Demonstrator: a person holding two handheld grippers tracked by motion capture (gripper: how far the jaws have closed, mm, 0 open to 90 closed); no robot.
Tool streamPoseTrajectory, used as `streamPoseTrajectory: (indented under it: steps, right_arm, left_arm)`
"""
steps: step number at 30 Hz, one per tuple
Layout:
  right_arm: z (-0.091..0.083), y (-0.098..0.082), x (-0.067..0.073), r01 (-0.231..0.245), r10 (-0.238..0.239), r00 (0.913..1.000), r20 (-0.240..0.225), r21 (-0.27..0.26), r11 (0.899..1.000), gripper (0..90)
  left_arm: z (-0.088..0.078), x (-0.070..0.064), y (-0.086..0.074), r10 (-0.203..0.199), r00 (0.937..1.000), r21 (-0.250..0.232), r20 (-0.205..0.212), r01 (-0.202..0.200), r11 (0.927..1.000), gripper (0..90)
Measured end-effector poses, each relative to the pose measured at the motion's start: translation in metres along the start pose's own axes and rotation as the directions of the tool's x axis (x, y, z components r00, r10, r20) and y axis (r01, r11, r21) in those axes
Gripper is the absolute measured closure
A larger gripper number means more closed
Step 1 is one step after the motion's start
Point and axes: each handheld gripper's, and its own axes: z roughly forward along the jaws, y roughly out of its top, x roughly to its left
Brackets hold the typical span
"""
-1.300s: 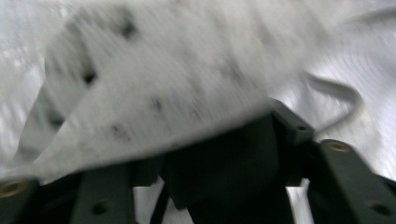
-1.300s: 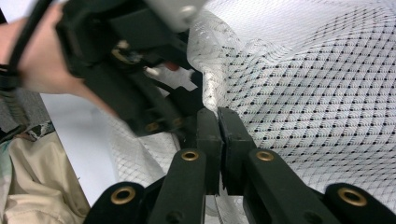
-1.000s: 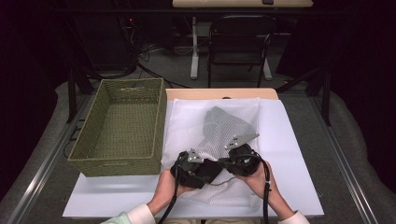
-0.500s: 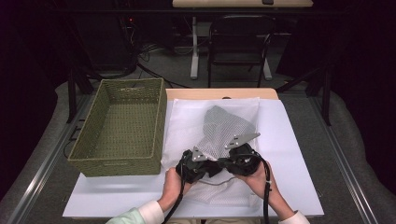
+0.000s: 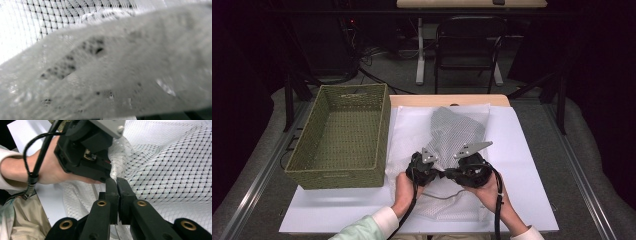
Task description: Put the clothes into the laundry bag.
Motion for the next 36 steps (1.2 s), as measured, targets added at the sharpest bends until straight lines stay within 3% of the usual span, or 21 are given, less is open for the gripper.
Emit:
streamPoseTrajectory:
  steps: [4,6,8,9,11,14,19,23,26,29,36]
  right_arm:
    - [0.000,0.000,0.000,-0.001,0.001,1.0000,-0.007,-0.001,1.000,88.4]
    - [0.001,0.000,0.000,-0.003,0.003,1.0000,-0.007,0.004,1.000,88.4]
    - [0.001,-0.001,-0.001,-0.002,0.002,1.0000,-0.003,0.009,1.000,88.4]
    - [0.001,-0.002,-0.001,-0.003,0.003,1.0000,0.000,0.012,1.000,88.4]
    - [0.002,-0.003,-0.004,-0.012,0.012,0.9999,-0.002,0.013,1.000,88.4]
    - [0.002,-0.003,-0.004,-0.007,0.007,1.0000,0.000,0.012,1.000,88.4]
    - [0.002,-0.003,-0.004,-0.008,0.008,1.0000,0.003,0.016,1.000,88.3]
    - [0.003,-0.003,-0.003,-0.001,0.001,1.0000,0.007,0.020,1.000,88.3]
    - [0.003,-0.003,-0.004,0.001,-0.001,1.0000,0.007,0.022,1.000,88.3]
    - [0.004,-0.003,-0.004,0.001,-0.001,1.0000,0.007,0.024,1.000,88.3]
    - [0.006,-0.004,-0.003,0.004,-0.004,1.0000,0.006,0.028,1.000,88.1]
  left_arm:
    - [0.004,0.000,0.000,-0.008,0.9998,-0.010,-0.018,0.008,0.9999,83.2]
    - [0.004,0.001,-0.001,-0.010,0.9999,0.005,0.009,0.010,0.9999,81.3]
    - [0.001,0.001,-0.001,0.014,0.9989,0.025,0.044,-0.015,0.9996,77.7]
    - [-0.003,0.001,-0.001,0.048,0.9968,0.043,0.063,-0.051,0.9978,75.1]
    - [-0.011,0.003,-0.001,0.077,0.9930,0.067,0.090,-0.083,0.9943,67.3]
    - [-0.028,0.009,-0.004,0.090,0.9869,0.100,0.133,-0.104,0.9895,58.1]
    - [-0.058,0.010,-0.015,0.126,0.9800,0.151,0.154,-0.149,0.9771,48.0]
    - [-0.081,0.014,-0.026,0.155,0.9810,0.166,0.117,-0.173,0.9708,42.9]
    - [-0.089,0.019,-0.038,0.161,0.9843,0.206,0.072,-0.173,0.9633,43.8]
    - [-0.088,0.024,-0.050,0.153,0.9877,0.246,0.033,-0.156,0.9566,46.4]
    - [-0.075,0.035,-0.067,0.118,0.9921,0.269,0.041,-0.125,0.9550,60.7]
